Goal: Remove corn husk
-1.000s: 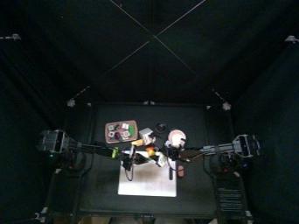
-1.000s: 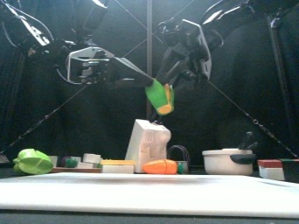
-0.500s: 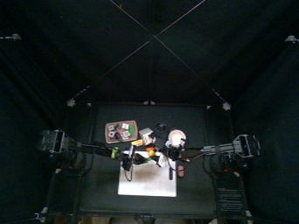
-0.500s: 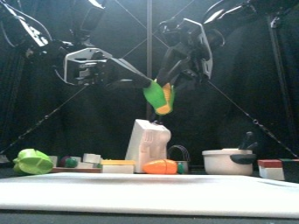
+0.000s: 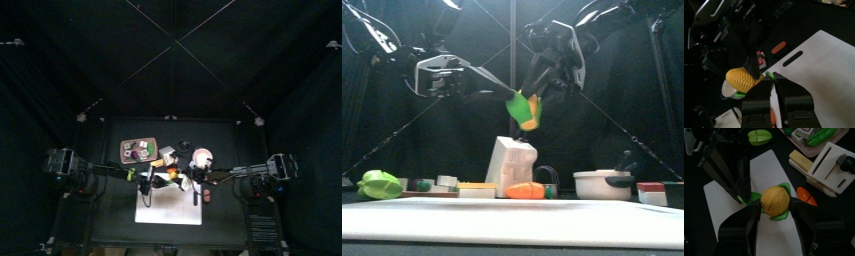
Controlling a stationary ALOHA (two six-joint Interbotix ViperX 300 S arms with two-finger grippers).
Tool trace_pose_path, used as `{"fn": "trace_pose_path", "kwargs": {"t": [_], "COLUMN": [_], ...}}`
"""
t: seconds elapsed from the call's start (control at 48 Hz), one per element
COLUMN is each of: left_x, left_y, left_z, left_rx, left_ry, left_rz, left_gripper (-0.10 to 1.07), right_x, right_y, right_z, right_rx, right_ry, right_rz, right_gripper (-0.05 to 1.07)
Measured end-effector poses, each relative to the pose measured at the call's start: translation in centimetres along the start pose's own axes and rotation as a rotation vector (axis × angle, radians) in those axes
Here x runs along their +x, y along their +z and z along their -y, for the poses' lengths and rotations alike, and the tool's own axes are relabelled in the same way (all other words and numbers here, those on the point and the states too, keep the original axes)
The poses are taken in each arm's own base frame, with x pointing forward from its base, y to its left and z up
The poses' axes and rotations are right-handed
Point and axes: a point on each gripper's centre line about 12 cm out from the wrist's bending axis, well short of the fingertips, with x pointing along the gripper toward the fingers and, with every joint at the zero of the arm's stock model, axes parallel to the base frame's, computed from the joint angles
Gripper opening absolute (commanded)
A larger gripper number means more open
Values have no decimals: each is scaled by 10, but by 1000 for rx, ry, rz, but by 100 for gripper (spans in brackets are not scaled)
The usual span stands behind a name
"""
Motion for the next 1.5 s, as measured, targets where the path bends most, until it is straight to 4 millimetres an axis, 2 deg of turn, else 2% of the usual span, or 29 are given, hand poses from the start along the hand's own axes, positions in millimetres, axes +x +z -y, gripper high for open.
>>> {"fn": "trace_pose_path", "kwargs": {"t": [1.188,1.5], "left_x": [-33,-47], "left_y": [5,6], "left_z": [4,5], "left_rx": [12,12], "left_ry": [-1,7], "left_rz": [-4,1], "left_gripper": [36,36], "right_x": [-12,-13], "right_y": [-3,-5], "right_z": [5,6], "right_rx": [6,23], "right_ry": [1,1], "right_rz": [8,3], "right_gripper": [56,56]}}
